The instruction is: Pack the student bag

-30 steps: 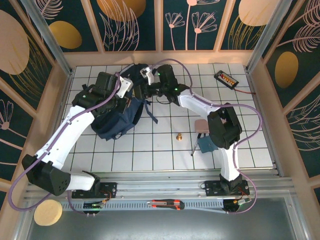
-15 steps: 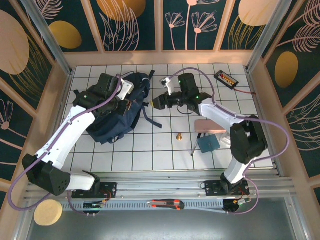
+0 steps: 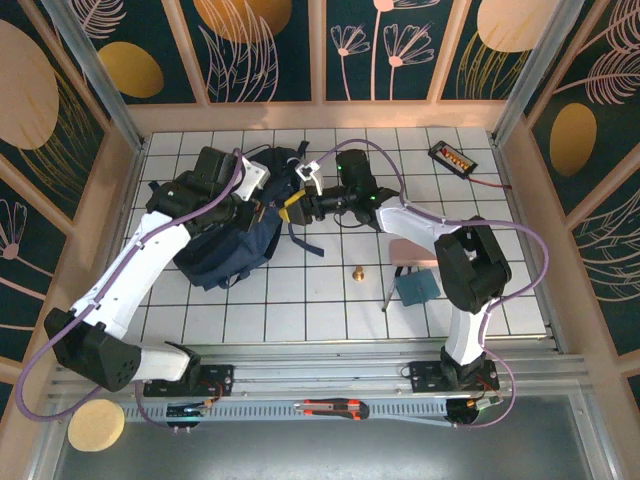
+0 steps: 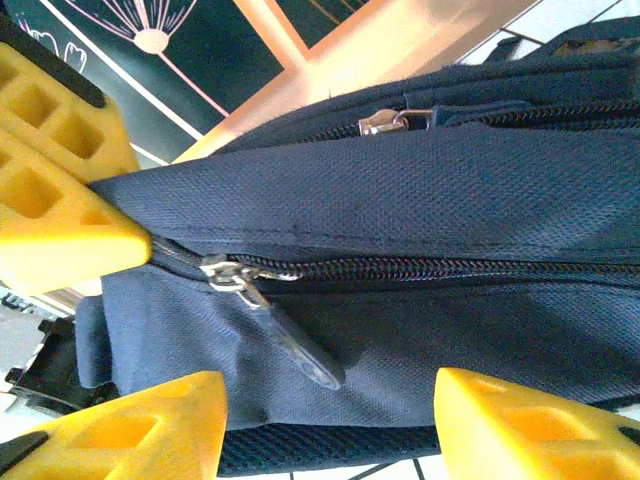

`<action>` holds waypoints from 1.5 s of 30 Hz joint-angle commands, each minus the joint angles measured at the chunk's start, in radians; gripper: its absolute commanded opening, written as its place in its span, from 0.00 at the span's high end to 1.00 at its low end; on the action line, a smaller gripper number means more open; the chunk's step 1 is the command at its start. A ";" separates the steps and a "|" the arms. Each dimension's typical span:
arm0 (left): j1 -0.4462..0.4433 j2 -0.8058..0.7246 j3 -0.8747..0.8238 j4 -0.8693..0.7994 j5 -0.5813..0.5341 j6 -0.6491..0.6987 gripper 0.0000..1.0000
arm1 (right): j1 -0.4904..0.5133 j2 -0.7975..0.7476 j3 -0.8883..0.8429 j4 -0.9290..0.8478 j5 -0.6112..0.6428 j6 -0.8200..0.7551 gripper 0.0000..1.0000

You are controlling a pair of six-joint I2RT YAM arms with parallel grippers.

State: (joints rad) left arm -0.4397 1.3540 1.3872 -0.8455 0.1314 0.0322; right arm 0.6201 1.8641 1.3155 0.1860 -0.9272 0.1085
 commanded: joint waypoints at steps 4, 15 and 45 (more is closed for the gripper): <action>-0.005 -0.043 0.023 0.094 0.053 -0.011 1.00 | 0.041 0.043 0.070 0.011 -0.010 -0.041 0.43; -0.005 -0.061 -0.007 0.096 0.043 -0.006 1.00 | 0.059 0.047 0.092 -0.004 0.060 -0.039 0.82; -0.030 -0.119 -0.082 0.054 0.006 0.050 1.00 | -0.067 0.104 0.317 -0.771 0.328 -0.675 1.00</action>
State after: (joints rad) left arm -0.4736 1.3121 1.2816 -0.7586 0.1524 0.0540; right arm 0.6590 1.8923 1.5909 -0.4335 -0.7631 -0.5194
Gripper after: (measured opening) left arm 0.062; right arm 0.057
